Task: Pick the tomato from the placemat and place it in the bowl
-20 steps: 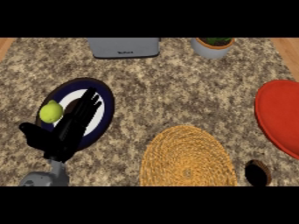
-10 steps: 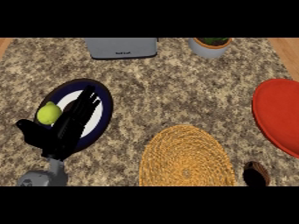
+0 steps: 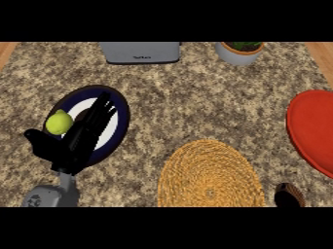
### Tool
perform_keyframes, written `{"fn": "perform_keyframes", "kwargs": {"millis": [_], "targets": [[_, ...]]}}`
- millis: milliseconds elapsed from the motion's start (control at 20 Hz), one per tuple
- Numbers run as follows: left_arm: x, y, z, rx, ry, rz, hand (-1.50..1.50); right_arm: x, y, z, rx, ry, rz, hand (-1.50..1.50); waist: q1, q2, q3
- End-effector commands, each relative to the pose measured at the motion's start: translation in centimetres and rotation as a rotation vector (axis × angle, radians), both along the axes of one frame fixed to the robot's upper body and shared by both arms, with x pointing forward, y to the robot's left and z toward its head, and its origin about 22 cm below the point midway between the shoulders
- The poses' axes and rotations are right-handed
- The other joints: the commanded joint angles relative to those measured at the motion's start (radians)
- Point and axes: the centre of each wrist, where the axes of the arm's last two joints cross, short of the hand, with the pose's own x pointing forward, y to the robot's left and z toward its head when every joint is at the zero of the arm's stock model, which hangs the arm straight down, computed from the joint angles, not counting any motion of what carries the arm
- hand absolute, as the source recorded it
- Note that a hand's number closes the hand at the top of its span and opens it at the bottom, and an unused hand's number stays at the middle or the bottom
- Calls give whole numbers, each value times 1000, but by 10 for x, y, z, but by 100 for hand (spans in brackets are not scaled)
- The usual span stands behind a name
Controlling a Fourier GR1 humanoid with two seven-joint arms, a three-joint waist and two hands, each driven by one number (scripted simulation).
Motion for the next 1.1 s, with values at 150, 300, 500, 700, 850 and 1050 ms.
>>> {"fn": "perform_keyframes", "kwargs": {"millis": [150,300,500,700,850,1050], "targets": [[10,-3,12,5,-7,-25,0,36,-18,36,205,-18,-57,150,26,5,2],[2,-23,-6,-17,-3,-61,0,65,-44,45,239,-21,-95,150,53,11,2],[6,-27,-13,-5,0,-92,0,92,-81,33,208,-42,-126,150,81,20,3],[10,-16,7,3,-24,-74,0,111,-95,4,87,-25,-156,150,90,18,3],[7,-16,1,-2,-17,-96,0,135,-102,-16,89,12,-163,150,101,20,4],[0,-34,-12,17,-18,-120,0,148,-117,-28,-19,176,-290,150,123,28,3]]}}
